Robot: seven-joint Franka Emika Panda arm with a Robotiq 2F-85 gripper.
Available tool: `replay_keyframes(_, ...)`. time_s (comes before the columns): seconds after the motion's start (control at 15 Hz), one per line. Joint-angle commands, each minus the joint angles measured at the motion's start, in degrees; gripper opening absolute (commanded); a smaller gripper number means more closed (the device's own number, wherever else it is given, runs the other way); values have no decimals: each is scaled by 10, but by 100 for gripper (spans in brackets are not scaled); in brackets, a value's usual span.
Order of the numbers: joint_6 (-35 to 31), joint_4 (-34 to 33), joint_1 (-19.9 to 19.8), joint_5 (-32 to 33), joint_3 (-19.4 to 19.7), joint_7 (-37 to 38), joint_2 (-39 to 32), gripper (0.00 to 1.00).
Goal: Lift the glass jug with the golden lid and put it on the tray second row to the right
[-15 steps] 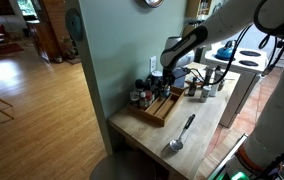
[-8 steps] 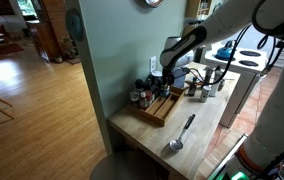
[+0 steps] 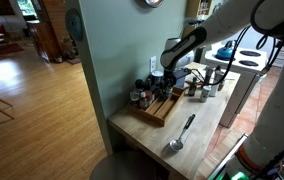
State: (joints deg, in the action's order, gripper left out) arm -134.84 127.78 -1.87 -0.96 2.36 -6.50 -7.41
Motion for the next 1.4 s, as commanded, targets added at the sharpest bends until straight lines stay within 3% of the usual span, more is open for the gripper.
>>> replay_keyframes(0.0, 20, 0, -3, 17, 1, 8, -6, 39)
replay_keyframes(0.53, 28, -5, 0, 42, 1, 24, -10, 39)
replay_keyframes(0.6, 31, -4, 0, 38, 0, 24, -7, 49)
replay_keyframes(0.67, 40, -2, -2, 26, -3, 11, 0, 88)
replay_keyframes(0.8, 61, 11, -4, 2, -10, -21, 24, 85)
replay_keyframes(1.0, 106, 39, -7, -8, -8, -48, 72, 100)
replay_keyframes(1.33, 167, 144, -16, -14, 14, -155, 216, 100)
